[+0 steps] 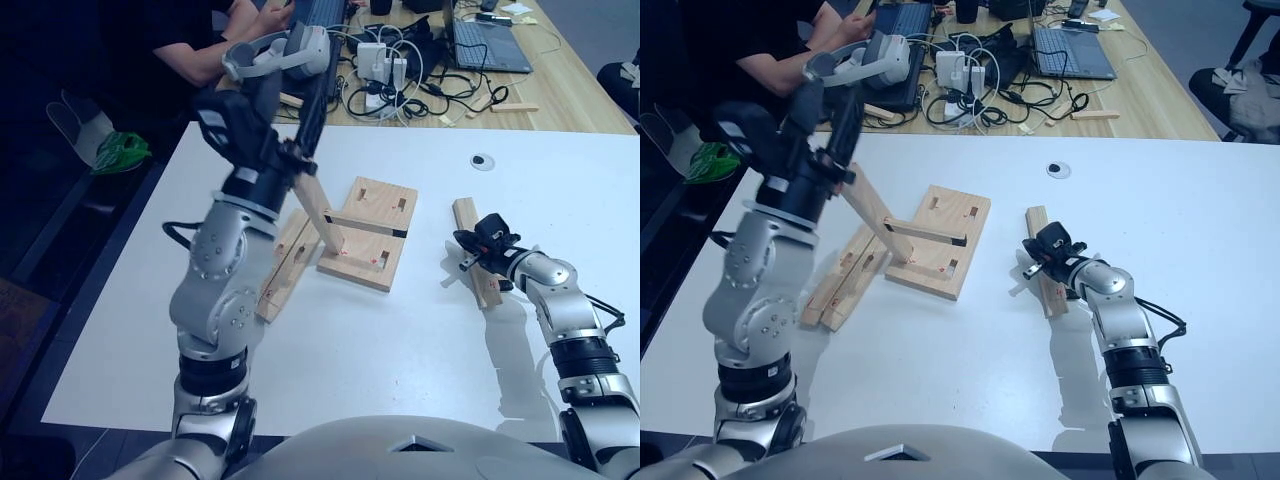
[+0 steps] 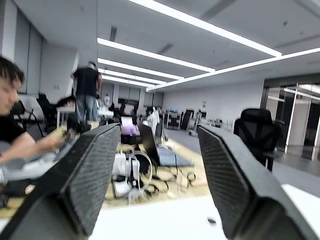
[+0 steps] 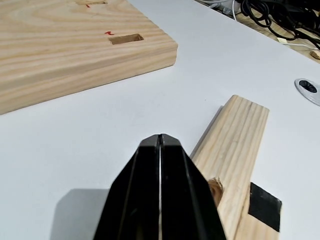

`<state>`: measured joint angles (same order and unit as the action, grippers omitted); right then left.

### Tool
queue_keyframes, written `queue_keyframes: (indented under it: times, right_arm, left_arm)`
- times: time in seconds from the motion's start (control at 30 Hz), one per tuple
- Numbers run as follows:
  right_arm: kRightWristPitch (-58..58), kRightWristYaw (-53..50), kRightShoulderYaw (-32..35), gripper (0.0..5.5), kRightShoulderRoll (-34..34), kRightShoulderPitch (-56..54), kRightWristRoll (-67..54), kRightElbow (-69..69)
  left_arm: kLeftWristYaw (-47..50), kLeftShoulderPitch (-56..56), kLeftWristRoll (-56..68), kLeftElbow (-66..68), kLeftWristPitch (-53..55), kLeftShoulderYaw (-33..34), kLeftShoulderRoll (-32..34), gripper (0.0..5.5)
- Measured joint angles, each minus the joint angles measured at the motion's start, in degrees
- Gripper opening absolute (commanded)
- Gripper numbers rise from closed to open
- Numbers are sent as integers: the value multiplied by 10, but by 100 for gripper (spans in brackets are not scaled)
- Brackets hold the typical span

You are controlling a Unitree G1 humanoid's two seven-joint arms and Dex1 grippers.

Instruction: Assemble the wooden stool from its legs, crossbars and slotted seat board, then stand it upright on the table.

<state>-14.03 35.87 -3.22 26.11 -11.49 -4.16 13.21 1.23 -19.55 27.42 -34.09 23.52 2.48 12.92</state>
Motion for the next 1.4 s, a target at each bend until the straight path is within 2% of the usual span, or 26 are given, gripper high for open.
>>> queue_keyframes:
  times: [0.03, 0.13, 0.2, 0.3, 0.37, 0.43, 0.53, 0.83, 1.1, 1.4]
  right_arm:
    - [-8, 0, 3, 0, -1, 2, -5, -2]
    - [-25, -1, 14, 0, -3, 12, -18, -17]
    - [-37, -4, 22, 0, -3, 25, -26, -29]
    - [-52, -6, 22, 0, -5, 35, -31, -61]
    - [-63, -10, 22, 0, -9, 52, -34, -80]
    - [-77, -16, 22, 0, -14, 61, -39, -95]
    - [-100, -18, 22, 0, -24, 68, -49, -114]
    - [-151, -29, 21, 0, -38, 92, -69, -163]
    - [-169, -39, 21, 0, -50, 92, -80, -171]
    - [-170, -42, 22, 0, -54, 89, -84, -169]
  left_arm:
    - [3, -12, -10, 1, 5, 31, 22, 288]
    - [-19, 3, -32, 34, 14, 108, 93, 340]
    - [-63, 87, -19, 89, 53, 149, 120, 375]
    - [-145, 169, 9, 154, 115, 160, 156, 419]
    - [-213, 251, 17, 199, 167, 139, 186, 444]
    - [-267, 309, 15, 221, 178, 121, 201, 464]
    - [-326, 331, 9, 226, 162, 113, 229, 500]
    - [-384, 334, -72, 241, 71, 68, 274, 500]
    - [-420, 327, -79, 243, 68, 61, 275, 500]
    - [-405, 333, -127, 256, 64, 43, 278, 500]
